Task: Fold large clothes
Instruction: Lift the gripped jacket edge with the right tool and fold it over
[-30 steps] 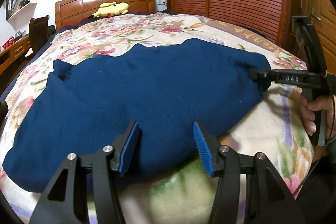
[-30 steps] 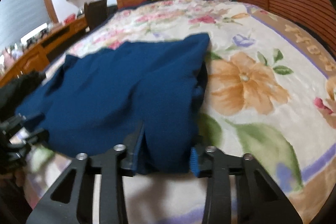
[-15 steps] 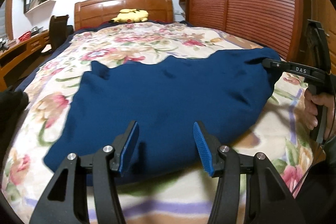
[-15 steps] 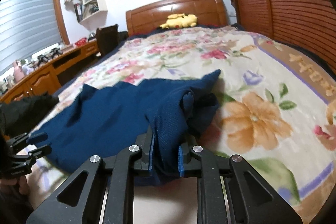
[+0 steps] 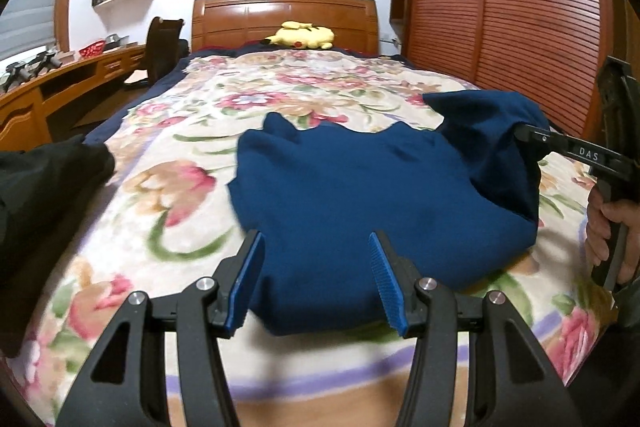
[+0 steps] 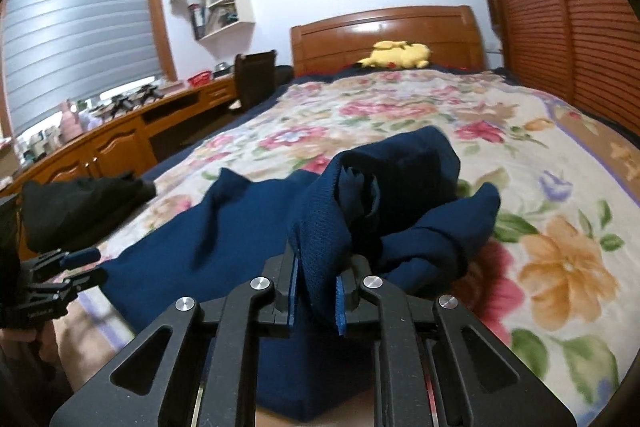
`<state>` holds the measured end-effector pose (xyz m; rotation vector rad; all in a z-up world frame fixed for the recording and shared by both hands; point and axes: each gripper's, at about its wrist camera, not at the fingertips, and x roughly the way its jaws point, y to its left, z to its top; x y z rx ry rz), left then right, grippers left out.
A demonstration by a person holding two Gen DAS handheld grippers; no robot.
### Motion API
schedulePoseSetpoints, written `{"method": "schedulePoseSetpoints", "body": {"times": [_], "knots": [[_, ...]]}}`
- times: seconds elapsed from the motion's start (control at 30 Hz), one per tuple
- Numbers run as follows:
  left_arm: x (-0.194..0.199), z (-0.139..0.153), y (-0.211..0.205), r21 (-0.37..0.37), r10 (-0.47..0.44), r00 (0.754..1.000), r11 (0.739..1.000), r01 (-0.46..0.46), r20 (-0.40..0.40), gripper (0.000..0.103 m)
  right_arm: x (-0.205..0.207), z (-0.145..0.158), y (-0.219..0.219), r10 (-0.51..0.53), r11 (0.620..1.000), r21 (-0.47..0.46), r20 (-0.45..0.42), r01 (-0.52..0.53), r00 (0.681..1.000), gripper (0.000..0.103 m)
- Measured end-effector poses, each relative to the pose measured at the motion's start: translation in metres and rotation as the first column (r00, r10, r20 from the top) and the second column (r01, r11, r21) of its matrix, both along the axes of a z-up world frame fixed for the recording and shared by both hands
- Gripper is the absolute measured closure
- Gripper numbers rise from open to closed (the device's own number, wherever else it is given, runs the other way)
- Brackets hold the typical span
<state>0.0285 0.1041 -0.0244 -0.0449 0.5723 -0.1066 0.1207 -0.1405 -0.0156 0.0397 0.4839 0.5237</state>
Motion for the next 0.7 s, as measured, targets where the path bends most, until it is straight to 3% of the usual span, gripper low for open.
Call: {"method": "schedulePoseSetpoints", "body": {"times": [0.3, 0.57, 0.7], "knots": [[-0.011, 0.007, 0.046, -0.060, 0.078, 0.997, 0.995, -0.076, 0.028, 0.050, 0.004, 0.011, 0.071, 0.092, 0.987, -0.131, 0.008, -0.090, 0.996, 0.092], [-0.018, 0.006, 0.062, -0.068, 0.092, 0.995, 0.994, -0.090, 0.027, 0.050, 0.001, 0.042, 0.133, 0.181, 0.971, -0.167, 0.046, -0.172, 0.982, 0.092], [-0.023, 0.007, 0.069, -0.073, 0.104, 0.994, 0.992, -0.101, 0.033, 0.050, -0.014, 0.057, 0.174, 0.289, 0.948, -0.154, 0.057, -0.278, 0.956, 0.092]]}}
